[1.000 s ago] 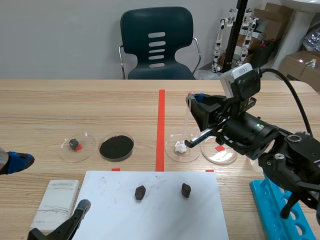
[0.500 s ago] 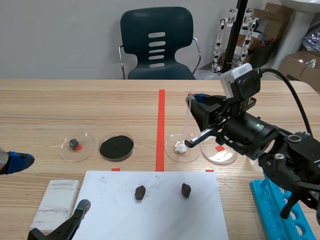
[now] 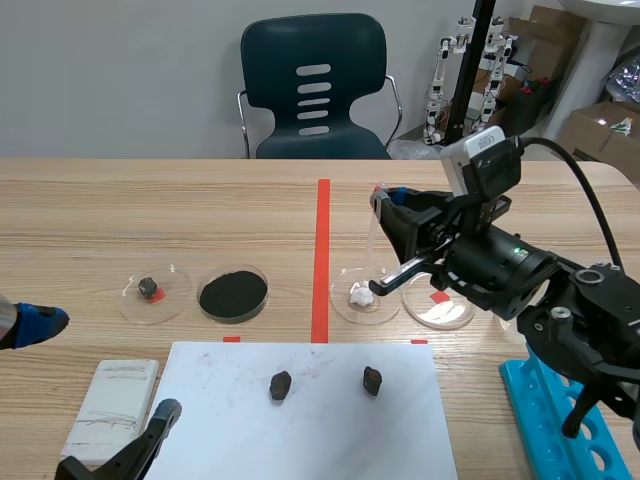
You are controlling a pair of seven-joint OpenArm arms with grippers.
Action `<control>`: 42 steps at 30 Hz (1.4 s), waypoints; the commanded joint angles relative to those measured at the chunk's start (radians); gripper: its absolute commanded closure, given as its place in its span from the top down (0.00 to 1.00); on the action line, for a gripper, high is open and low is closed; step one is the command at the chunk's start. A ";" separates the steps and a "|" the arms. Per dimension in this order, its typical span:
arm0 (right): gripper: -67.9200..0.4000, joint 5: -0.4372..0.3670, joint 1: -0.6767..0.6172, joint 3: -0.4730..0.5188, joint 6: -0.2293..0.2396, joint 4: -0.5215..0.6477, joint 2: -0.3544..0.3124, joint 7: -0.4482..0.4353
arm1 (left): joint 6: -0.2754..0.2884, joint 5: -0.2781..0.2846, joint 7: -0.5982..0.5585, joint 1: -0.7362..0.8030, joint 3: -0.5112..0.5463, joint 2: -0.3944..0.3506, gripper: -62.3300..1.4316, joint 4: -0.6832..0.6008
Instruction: Squeeze the dropper onto the mineral
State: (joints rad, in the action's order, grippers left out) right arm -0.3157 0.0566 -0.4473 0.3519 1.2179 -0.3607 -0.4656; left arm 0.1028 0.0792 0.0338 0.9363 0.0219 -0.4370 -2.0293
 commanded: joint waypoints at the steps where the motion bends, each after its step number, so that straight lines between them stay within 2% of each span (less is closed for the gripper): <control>1: 0.03 -0.014 0.010 0.011 0.000 0.053 -0.029 -0.019 | -0.002 0.005 -0.013 0.005 0.001 0.006 1.00 -0.006; 5: 0.03 -0.014 -0.027 0.018 0.000 0.157 -0.094 -0.024 | -0.002 0.005 -0.013 0.005 0.001 0.006 1.00 -0.006; 9: 0.03 -0.014 -0.100 0.079 0.024 0.275 -0.151 -0.031 | -0.002 0.005 -0.013 0.005 0.001 0.006 1.00 -0.006; 16: 0.03 -0.014 -0.310 0.274 0.138 0.458 -0.211 -0.035 | -0.002 0.005 -0.013 0.005 0.001 0.006 1.00 -0.006; 21: 0.03 -0.014 -0.484 0.425 0.201 0.560 -0.216 -0.046 | -0.002 0.005 -0.013 0.005 0.001 0.006 1.00 -0.006; 28: 0.03 -0.013 -0.717 0.575 0.288 0.659 -0.215 -0.114 | -0.002 0.005 -0.013 0.005 0.001 0.006 1.00 -0.006; 36: 0.03 -0.013 -0.971 0.686 0.293 0.745 -0.215 -0.224 | -0.002 0.005 -0.013 0.005 0.001 0.006 1.00 -0.006; 42: 0.03 -0.011 -1.106 0.698 0.292 0.791 -0.183 -0.234 | -0.002 0.005 -0.013 0.005 0.001 0.006 1.00 -0.006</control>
State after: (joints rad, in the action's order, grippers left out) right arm -0.3145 -1.0573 0.2493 0.6437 1.9926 -0.5579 -0.6838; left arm 0.1028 0.0792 0.0338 0.9363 0.0219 -0.4374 -2.0293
